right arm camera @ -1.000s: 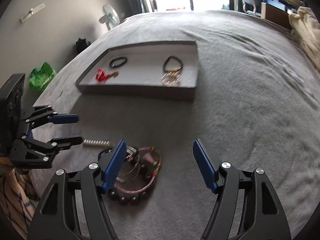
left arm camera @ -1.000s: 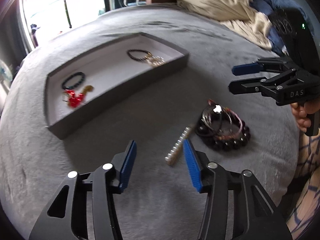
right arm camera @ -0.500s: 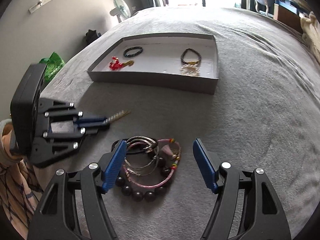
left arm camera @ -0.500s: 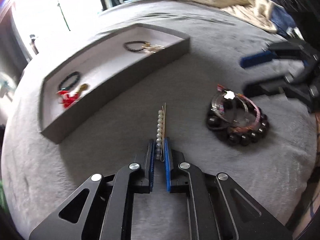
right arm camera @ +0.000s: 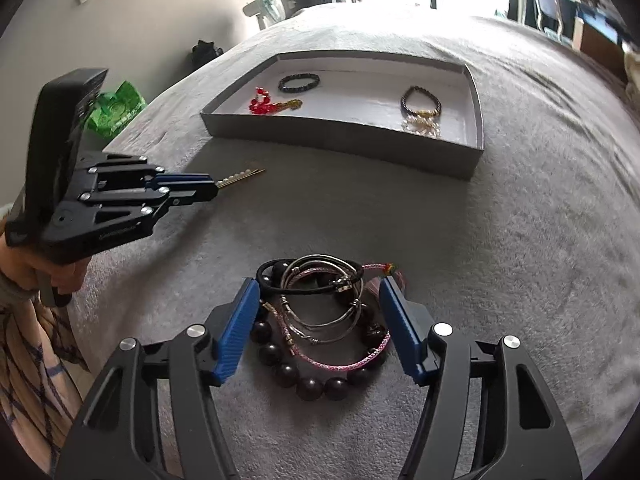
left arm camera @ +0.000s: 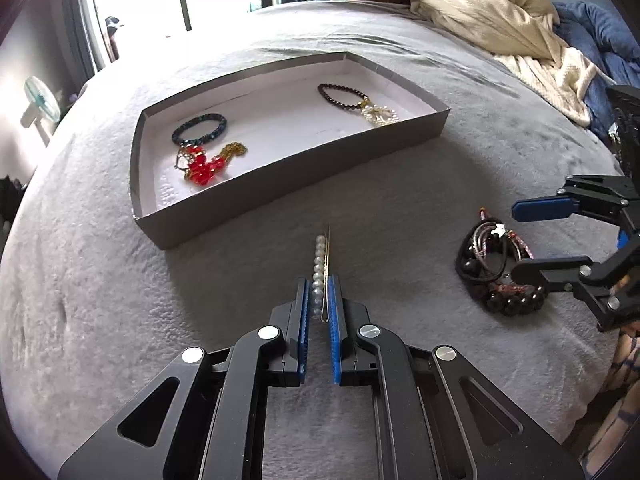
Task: Organize jewelry
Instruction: 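Grasp the pearl hairpin with the left gripper while the right gripper lowers onto the bangle pile, then lift the pearl hairpin with the left gripper while the right gripper grasps the black hair tie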
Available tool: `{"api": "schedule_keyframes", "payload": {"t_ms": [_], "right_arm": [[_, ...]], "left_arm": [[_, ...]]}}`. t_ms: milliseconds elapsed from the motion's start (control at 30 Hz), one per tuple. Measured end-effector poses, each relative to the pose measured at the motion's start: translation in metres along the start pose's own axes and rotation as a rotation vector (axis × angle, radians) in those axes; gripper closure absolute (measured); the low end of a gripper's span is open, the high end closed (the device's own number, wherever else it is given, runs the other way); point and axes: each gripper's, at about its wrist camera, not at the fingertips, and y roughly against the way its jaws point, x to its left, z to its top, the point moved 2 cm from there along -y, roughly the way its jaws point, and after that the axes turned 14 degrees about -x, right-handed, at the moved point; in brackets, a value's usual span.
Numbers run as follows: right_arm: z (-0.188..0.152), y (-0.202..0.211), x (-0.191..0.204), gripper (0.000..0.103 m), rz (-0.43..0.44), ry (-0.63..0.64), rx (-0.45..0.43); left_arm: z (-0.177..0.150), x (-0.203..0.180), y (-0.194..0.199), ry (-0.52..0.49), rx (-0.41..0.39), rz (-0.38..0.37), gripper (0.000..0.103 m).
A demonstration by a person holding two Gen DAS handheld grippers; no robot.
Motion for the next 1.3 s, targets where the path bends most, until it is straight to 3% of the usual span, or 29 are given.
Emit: {"api": "schedule_keyframes", "payload": {"t_ms": [200, 267, 333, 400, 467, 633, 800, 1100, 1233, 1300], "right_arm": [[0.004, -0.006, 0.003, 0.041, 0.014, 0.000, -0.001], [0.005, -0.010, 0.004, 0.055, 0.028, -0.008, 0.013], [0.005, -0.012, 0.003, 0.059, 0.023, -0.006, 0.019], [0.006, -0.012, 0.002, 0.072, 0.013, -0.001, 0.016], [0.007, -0.012, 0.003, 0.092, 0.008, 0.014, 0.012], [0.011, -0.014, 0.007, 0.103, 0.023, 0.035, -0.002], [0.021, -0.014, 0.012, 0.103, 0.031, 0.045, -0.022], [0.018, -0.027, -0.008, 0.099, -0.029, -0.003, 0.043], [0.017, -0.024, -0.014, 0.082, -0.011, -0.051, 0.043], [0.015, -0.024, -0.014, 0.082, -0.006, -0.053, 0.048]], "left_arm": [[0.000, -0.003, -0.002, 0.000, 0.002, -0.002, 0.093], [-0.001, -0.003, -0.003, 0.002, 0.009, -0.003, 0.093], [-0.003, -0.001, -0.004, 0.004, 0.014, -0.002, 0.093], [-0.004, -0.001, -0.006, 0.005, 0.023, -0.004, 0.093], [-0.005, 0.000, -0.007, 0.006, 0.027, -0.005, 0.093], [-0.006, -0.001, -0.007, 0.003, 0.029, -0.007, 0.093], [-0.009, 0.002, -0.008, 0.012, 0.037, -0.009, 0.093], [-0.010, 0.009, -0.017, 0.040, 0.041, -0.025, 0.092], [-0.009, 0.011, -0.019, 0.045, 0.038, -0.028, 0.091], [-0.009, 0.011, -0.020, 0.046, 0.038, -0.030, 0.089]]}}
